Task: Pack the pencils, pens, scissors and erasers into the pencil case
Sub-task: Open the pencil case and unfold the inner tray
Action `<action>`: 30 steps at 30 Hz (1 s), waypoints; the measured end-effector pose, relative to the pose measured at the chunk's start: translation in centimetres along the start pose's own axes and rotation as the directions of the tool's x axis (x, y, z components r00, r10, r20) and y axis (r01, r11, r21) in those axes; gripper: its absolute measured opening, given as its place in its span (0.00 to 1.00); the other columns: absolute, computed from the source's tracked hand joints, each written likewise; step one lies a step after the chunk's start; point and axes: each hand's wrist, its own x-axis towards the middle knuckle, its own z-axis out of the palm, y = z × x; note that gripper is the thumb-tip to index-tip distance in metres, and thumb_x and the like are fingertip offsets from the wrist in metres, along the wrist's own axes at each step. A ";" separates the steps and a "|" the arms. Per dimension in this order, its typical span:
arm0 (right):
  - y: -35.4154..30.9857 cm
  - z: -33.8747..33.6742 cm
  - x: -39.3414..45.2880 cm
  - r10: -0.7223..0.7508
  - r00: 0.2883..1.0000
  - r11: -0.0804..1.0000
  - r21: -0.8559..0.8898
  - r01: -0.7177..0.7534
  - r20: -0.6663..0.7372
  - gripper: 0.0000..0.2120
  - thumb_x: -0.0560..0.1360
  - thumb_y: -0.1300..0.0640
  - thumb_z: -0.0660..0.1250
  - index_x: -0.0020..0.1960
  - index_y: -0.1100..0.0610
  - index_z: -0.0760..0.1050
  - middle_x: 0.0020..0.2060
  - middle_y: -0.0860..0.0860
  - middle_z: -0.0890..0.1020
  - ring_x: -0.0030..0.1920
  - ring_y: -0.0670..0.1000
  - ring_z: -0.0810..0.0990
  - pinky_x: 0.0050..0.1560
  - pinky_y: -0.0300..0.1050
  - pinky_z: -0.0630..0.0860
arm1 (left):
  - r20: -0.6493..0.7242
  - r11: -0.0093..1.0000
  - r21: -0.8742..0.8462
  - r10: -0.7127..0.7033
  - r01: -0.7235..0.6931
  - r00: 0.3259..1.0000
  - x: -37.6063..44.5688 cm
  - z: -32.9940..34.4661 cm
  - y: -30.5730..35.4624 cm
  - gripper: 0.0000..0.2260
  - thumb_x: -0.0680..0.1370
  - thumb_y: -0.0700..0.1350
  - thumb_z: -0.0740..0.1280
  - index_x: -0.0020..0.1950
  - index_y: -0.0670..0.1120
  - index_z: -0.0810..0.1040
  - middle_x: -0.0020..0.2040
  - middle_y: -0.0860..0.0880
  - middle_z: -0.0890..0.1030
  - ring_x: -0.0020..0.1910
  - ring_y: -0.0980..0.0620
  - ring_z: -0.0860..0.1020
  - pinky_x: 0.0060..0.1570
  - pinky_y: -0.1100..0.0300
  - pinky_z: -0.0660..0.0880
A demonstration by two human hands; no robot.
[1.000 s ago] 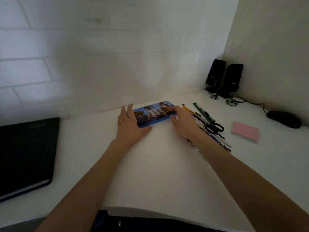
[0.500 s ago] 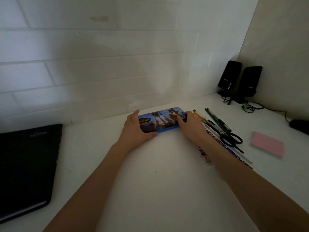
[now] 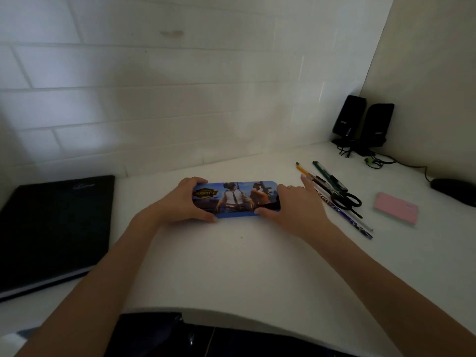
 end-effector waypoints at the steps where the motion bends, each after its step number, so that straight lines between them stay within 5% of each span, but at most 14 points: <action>1: -0.2 -0.3 -0.7 -0.007 1.000 1.000 -0.023 0.008 0.006 0.31 0.70 0.28 0.54 0.49 0.55 0.72 0.40 0.50 0.80 0.46 0.51 0.79 0.76 0.52 0.44 | 0.016 1.000 -0.002 -0.001 0.001 1.000 -0.5 -0.1 0.0 0.43 0.61 0.50 0.80 0.70 0.49 0.62 0.60 0.53 0.65 0.57 0.54 0.71 0.56 0.64 0.69; 6: -0.1 -1.0 -3.3 0.012 1.000 0.995 -0.096 -0.012 0.004 0.31 0.69 0.26 0.52 0.46 0.54 0.71 0.39 0.49 0.78 0.49 0.52 0.79 0.76 0.55 0.44 | 0.056 0.999 -0.035 0.025 -0.024 0.998 -2.3 0.6 0.7 0.41 0.61 0.49 0.80 0.68 0.50 0.62 0.61 0.52 0.67 0.56 0.53 0.73 0.53 0.64 0.70; 9: 0.7 -1.0 -4.3 0.029 0.999 0.992 -0.124 -0.030 -0.017 0.37 0.68 0.24 0.51 0.59 0.54 0.71 0.56 0.52 0.79 0.61 0.52 0.75 0.75 0.57 0.43 | 0.072 0.998 -0.048 0.054 -0.051 0.996 -2.4 1.2 1.4 0.41 0.61 0.49 0.80 0.68 0.51 0.63 0.61 0.52 0.67 0.57 0.53 0.73 0.55 0.63 0.71; 13: 1.2 -0.6 -4.5 -0.055 0.998 0.997 -0.053 0.054 -0.027 0.46 0.69 0.26 0.51 0.76 0.54 0.52 0.75 0.53 0.60 0.75 0.50 0.57 0.75 0.54 0.35 | 0.087 0.992 -0.087 0.104 -0.096 0.991 -1.8 2.9 2.8 0.42 0.60 0.50 0.80 0.69 0.51 0.62 0.62 0.52 0.67 0.59 0.53 0.73 0.59 0.60 0.73; 21: 1.1 0.1 -3.7 -0.216 0.973 0.976 0.047 0.213 0.082 0.36 0.77 0.36 0.52 0.77 0.56 0.48 0.76 0.54 0.56 0.76 0.53 0.54 0.74 0.47 0.51 | 0.092 0.976 -0.116 0.197 -0.186 0.976 0.1 5.5 4.5 0.43 0.60 0.51 0.80 0.70 0.51 0.62 0.63 0.54 0.65 0.60 0.56 0.71 0.57 0.67 0.69; 30: 1.0 -0.4 -2.7 -0.279 0.943 0.942 -0.138 0.305 0.181 0.37 0.78 0.38 0.48 0.76 0.63 0.46 0.75 0.61 0.56 0.75 0.58 0.56 0.73 0.50 0.55 | 0.087 0.968 -0.089 0.241 -0.234 0.967 0.0 5.8 4.2 0.43 0.62 0.48 0.79 0.72 0.49 0.60 0.62 0.55 0.63 0.61 0.58 0.68 0.61 0.67 0.65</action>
